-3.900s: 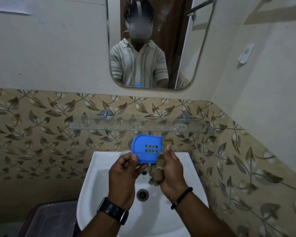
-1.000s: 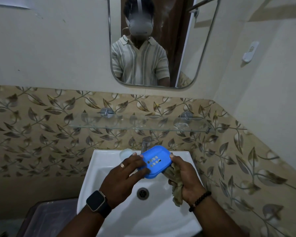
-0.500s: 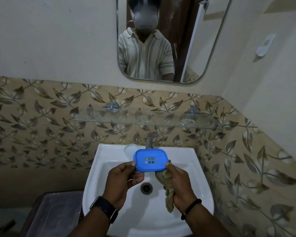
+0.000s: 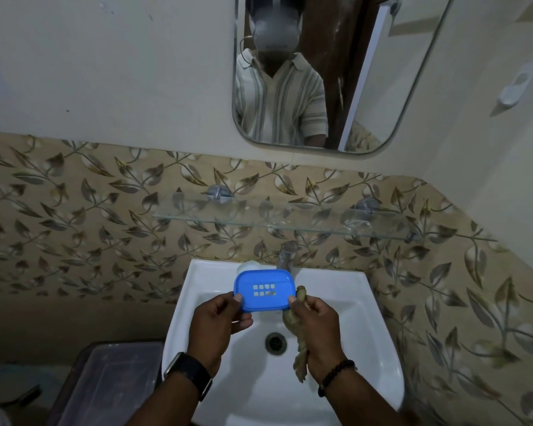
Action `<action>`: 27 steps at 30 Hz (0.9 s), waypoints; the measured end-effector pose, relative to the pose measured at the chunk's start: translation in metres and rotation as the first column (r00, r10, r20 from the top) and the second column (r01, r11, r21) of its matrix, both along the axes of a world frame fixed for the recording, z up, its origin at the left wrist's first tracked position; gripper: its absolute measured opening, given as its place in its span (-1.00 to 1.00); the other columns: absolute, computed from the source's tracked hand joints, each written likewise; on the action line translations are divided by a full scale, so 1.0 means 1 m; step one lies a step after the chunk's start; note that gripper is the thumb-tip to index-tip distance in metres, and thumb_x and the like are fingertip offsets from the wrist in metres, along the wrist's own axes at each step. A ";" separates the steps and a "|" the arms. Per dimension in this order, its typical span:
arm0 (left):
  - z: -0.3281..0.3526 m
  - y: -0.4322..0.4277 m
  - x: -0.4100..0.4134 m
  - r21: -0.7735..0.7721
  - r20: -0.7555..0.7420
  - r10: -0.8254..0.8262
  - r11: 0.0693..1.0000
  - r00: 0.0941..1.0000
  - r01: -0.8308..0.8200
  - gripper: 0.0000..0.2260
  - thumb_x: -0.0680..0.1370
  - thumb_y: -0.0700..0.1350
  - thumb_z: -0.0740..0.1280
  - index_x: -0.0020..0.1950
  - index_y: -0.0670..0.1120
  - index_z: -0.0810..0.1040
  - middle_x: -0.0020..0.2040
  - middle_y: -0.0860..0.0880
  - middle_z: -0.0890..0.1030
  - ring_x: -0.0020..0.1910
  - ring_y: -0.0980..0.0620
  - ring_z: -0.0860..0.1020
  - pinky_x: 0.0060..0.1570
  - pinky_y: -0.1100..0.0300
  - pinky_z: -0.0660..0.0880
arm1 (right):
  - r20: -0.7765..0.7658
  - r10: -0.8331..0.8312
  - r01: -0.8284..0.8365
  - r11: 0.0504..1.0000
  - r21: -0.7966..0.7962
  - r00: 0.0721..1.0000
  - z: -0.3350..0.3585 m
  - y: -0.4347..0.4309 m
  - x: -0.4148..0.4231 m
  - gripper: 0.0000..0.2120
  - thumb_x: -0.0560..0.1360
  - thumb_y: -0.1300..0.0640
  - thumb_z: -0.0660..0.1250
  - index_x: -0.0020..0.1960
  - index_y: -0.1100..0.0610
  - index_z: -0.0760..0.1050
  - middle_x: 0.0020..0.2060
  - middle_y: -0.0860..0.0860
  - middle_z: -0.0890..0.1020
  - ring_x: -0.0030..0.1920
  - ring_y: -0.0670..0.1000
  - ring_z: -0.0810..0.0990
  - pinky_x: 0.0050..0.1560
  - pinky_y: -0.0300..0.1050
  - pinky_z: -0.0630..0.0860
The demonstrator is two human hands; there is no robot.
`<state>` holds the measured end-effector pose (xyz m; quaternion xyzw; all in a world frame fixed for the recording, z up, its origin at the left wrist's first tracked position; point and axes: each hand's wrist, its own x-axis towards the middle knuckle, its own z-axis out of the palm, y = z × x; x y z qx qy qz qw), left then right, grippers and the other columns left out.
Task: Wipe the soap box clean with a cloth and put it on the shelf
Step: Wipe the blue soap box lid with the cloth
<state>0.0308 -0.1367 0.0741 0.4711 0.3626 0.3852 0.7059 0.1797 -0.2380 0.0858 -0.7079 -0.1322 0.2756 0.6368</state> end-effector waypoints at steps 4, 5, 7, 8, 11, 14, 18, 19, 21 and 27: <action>-0.004 0.008 -0.004 0.006 -0.006 0.007 1.000 1.000 -0.007 -0.84 0.62 -0.17 0.35 0.09 -0.17 0.70 -0.28 -0.15 0.69 -0.28 -0.04 0.67 -0.10 0.04 0.67 | 0.032 -0.017 0.017 1.000 -0.005 0.999 -0.003 0.011 0.000 -0.87 0.43 0.07 0.54 -0.12 0.11 0.66 -0.18 0.08 0.74 -0.13 0.07 0.68 0.00 0.10 0.64; -0.005 0.010 -0.004 0.004 -0.006 0.007 1.000 1.000 -0.007 -0.84 0.62 -0.17 0.35 0.09 -0.17 0.70 -0.28 -0.15 0.69 -0.28 -0.03 0.67 -0.10 0.04 0.67 | 0.040 -0.014 0.014 1.000 -0.009 0.999 -0.003 0.013 -0.001 -0.87 0.43 0.07 0.54 -0.13 0.11 0.66 -0.18 0.09 0.74 -0.15 0.06 0.67 -0.02 0.10 0.64; -0.007 0.013 -0.005 0.006 -0.007 0.010 1.000 1.000 -0.010 -0.83 0.62 -0.16 0.35 0.10 -0.18 0.70 -0.27 -0.15 0.69 -0.28 -0.03 0.67 -0.11 0.06 0.68 | 0.056 -0.014 0.015 1.000 -0.014 0.998 -0.004 0.016 -0.001 -0.86 0.43 0.06 0.54 -0.14 0.11 0.65 -0.19 0.10 0.73 -0.20 0.05 0.63 -0.11 0.06 0.61; -0.007 0.014 -0.005 0.011 -0.007 0.014 1.000 1.000 -0.014 -0.83 0.62 -0.17 0.35 0.11 -0.18 0.69 -0.27 -0.15 0.70 -0.28 -0.03 0.67 -0.12 0.07 0.68 | 0.060 -0.017 0.018 1.000 -0.017 0.998 -0.005 0.017 -0.001 -0.86 0.43 0.05 0.53 -0.15 0.11 0.65 -0.21 0.10 0.72 -0.22 0.04 0.61 -0.15 0.03 0.58; -0.008 0.014 -0.003 0.023 -0.004 0.036 0.999 0.999 -0.036 -0.85 0.62 -0.17 0.35 0.10 -0.17 0.69 -0.27 -0.15 0.70 -0.29 -0.02 0.68 -0.12 0.05 0.68 | 0.045 -0.022 0.022 1.000 0.003 0.999 -0.006 0.017 0.000 -0.87 0.44 0.06 0.54 -0.15 0.11 0.65 -0.21 0.11 0.72 -0.23 0.00 0.61 -0.17 -0.02 0.57; -0.009 0.015 -0.001 0.022 0.004 0.043 0.999 0.999 -0.044 -0.85 0.63 -0.17 0.34 0.06 -0.15 0.70 -0.27 -0.17 0.68 -0.29 -0.03 0.67 -0.05 -0.01 0.68 | 0.026 -0.025 0.024 1.000 0.017 0.999 -0.006 0.017 0.002 -0.90 0.46 0.08 0.52 -0.13 0.10 0.66 -0.19 0.12 0.73 -0.22 0.00 0.62 -0.19 -0.04 0.57; -0.010 0.020 0.001 0.037 -0.009 0.020 0.999 1.000 -0.020 -0.84 0.64 -0.16 0.32 0.07 -0.12 0.70 -0.24 -0.20 0.67 -0.28 -0.03 0.67 -0.05 0.01 0.68 | 0.005 -0.037 0.037 0.999 0.039 0.999 -0.006 0.017 0.007 -0.93 0.47 0.11 0.51 -0.12 0.10 0.67 -0.17 0.15 0.73 -0.24 0.00 0.62 -0.23 -0.08 0.57; -0.010 0.021 0.001 0.042 -0.013 0.015 0.999 1.000 -0.014 -0.84 0.64 -0.16 0.32 0.08 -0.12 0.70 -0.24 -0.19 0.68 -0.27 -0.03 0.67 -0.06 0.03 0.68 | -0.002 -0.035 0.035 0.998 0.045 0.999 -0.006 0.017 0.007 -0.93 0.47 0.10 0.51 -0.13 0.10 0.68 -0.18 0.15 0.73 -0.25 -0.01 0.62 -0.23 -0.09 0.56; -0.011 0.022 0.001 0.043 -0.012 0.000 0.999 1.000 0.000 -0.84 0.63 -0.16 0.33 0.08 -0.11 0.71 -0.25 -0.18 0.68 -0.27 -0.02 0.67 -0.09 0.07 0.68 | -0.014 -0.023 0.023 0.998 0.054 1.000 -0.007 0.017 0.007 -0.92 0.46 0.10 0.52 -0.12 0.10 0.68 -0.19 0.14 0.73 -0.26 -0.03 0.64 -0.24 -0.10 0.58; -0.014 0.022 -0.002 0.024 -0.007 -0.018 1.000 1.000 0.018 -0.83 0.65 -0.16 0.30 0.07 -0.06 0.71 -0.28 -0.13 0.68 -0.26 -0.02 0.65 -0.11 0.10 0.68 | 0.009 -0.036 0.036 0.999 0.028 0.999 -0.007 0.024 0.002 -0.94 0.46 0.15 0.52 -0.09 0.10 0.66 -0.15 0.15 0.74 -0.20 0.03 0.67 -0.12 0.01 0.64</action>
